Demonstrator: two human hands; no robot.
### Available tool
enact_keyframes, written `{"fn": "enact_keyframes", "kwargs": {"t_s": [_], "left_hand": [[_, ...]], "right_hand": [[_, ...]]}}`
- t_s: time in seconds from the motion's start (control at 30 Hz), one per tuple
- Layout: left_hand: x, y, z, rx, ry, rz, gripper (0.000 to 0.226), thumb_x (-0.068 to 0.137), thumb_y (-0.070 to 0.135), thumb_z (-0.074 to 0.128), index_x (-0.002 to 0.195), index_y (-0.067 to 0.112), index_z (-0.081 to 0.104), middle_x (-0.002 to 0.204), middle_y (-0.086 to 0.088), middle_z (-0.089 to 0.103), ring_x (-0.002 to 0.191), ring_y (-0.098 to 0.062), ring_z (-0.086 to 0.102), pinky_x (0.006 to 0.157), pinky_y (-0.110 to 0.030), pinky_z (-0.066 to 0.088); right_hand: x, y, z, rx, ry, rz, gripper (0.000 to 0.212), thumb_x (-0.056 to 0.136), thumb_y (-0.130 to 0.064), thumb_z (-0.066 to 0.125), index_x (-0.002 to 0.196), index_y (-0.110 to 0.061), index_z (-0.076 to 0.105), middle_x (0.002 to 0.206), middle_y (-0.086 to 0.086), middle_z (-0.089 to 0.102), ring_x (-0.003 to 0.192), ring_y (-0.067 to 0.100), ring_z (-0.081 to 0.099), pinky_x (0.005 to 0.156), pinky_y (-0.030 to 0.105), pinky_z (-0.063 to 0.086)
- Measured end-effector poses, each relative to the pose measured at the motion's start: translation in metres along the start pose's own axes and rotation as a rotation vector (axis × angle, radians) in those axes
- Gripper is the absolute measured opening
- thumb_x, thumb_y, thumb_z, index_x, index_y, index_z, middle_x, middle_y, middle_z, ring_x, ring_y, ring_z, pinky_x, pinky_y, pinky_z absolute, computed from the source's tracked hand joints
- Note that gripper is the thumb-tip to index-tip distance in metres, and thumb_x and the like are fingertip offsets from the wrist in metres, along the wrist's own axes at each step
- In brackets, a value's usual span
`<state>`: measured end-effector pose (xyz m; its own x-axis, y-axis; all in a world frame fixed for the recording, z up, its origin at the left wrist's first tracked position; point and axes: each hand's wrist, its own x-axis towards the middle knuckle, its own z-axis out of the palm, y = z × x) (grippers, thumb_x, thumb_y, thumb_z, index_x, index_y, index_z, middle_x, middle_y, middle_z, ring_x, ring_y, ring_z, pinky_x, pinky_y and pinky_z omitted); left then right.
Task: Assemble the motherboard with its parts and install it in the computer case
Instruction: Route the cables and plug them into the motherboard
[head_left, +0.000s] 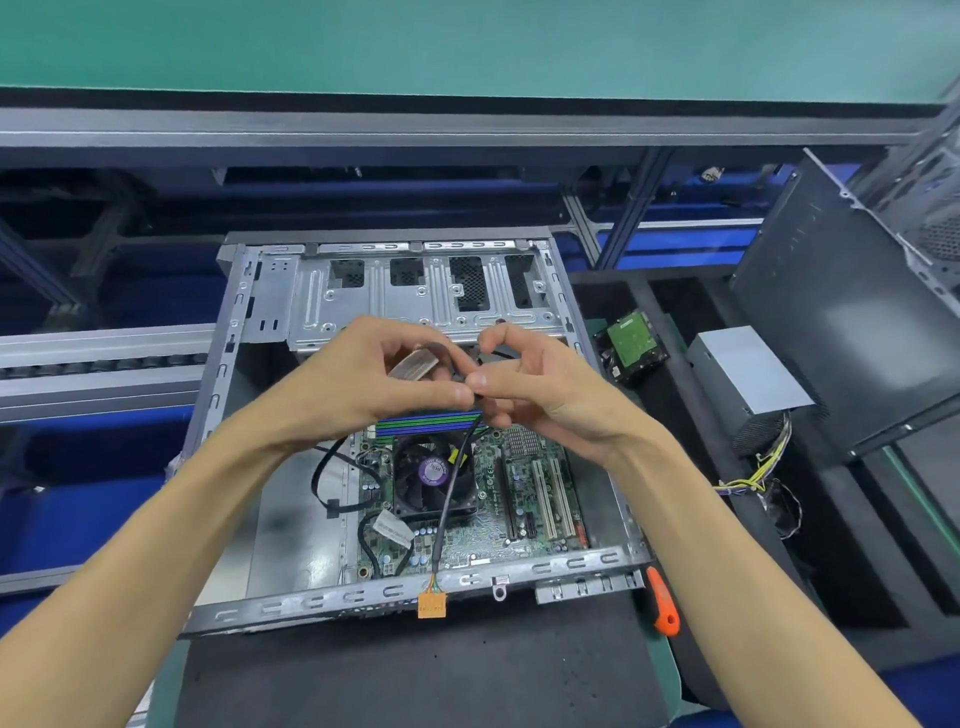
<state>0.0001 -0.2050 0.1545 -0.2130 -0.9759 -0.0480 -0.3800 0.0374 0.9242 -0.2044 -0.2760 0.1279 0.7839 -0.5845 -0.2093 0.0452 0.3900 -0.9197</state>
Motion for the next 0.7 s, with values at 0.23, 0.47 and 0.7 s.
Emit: {"fn": "enact_keyframes", "kwargs": {"t_s": [0.23,0.47,0.7], "left_hand": [[0.012,0.0,0.013,-0.092,0.166,0.061,0.027,0.074,0.033,0.08,0.098,0.02,0.076,0.077,0.01,0.072,0.061,-0.008,0.057,0.057,-0.015,0.045],[0.029,0.004,0.018,-0.146,0.158,0.103,0.017,0.081,0.028,0.081,0.097,0.024,0.077,0.077,0.004,0.071,0.045,-0.015,0.046,0.042,-0.026,0.042],[0.053,-0.024,0.059,0.314,-0.041,-0.002,0.012,0.081,0.029,0.078,0.089,0.026,0.07,0.089,0.016,0.07,0.085,0.001,0.064,0.076,-0.015,0.047]], "right_hand": [[0.006,-0.003,-0.007,0.148,0.109,-0.076,0.024,0.089,0.006,0.064,0.098,-0.012,0.051,0.075,0.009,0.063,0.06,0.013,0.055,0.055,0.021,0.045],[0.0,-0.015,-0.026,0.095,0.13,-0.103,0.022,0.087,-0.003,0.068,0.095,-0.014,0.052,0.079,0.014,0.061,0.06,0.014,0.056,0.052,0.021,0.045],[-0.016,0.0,-0.063,-0.576,0.824,-0.239,0.012,0.097,-0.024,0.067,0.092,-0.017,0.059,0.087,0.001,0.075,0.075,0.012,0.063,0.07,0.029,0.05]]}}
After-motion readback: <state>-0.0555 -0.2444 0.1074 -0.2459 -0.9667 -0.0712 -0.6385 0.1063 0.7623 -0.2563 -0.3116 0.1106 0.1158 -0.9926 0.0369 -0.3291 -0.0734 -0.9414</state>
